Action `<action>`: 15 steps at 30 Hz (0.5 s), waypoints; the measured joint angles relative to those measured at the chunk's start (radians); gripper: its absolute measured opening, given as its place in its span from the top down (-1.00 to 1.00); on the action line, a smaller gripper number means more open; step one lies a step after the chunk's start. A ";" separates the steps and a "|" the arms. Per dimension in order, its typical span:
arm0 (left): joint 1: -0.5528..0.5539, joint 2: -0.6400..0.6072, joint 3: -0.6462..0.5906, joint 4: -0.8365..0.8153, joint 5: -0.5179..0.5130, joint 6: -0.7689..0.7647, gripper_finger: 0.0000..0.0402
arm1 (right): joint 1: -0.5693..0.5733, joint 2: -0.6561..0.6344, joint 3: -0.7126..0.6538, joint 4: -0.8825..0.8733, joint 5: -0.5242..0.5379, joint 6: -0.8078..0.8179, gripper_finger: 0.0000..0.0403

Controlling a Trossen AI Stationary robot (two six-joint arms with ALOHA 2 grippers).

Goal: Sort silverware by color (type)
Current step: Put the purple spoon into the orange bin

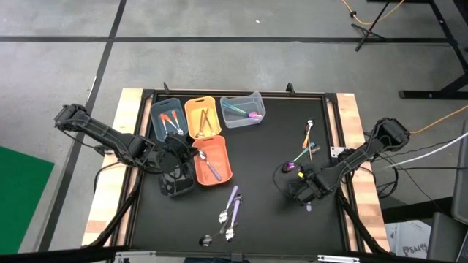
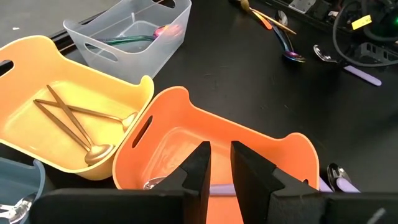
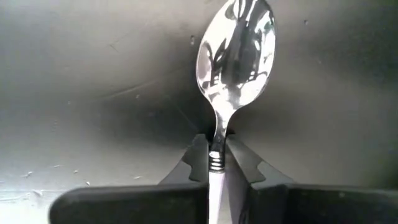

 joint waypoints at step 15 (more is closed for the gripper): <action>0.000 0.000 0.000 0.001 0.000 0.000 0.72 | -0.002 0.005 0.058 0.005 0.219 -0.135 0.98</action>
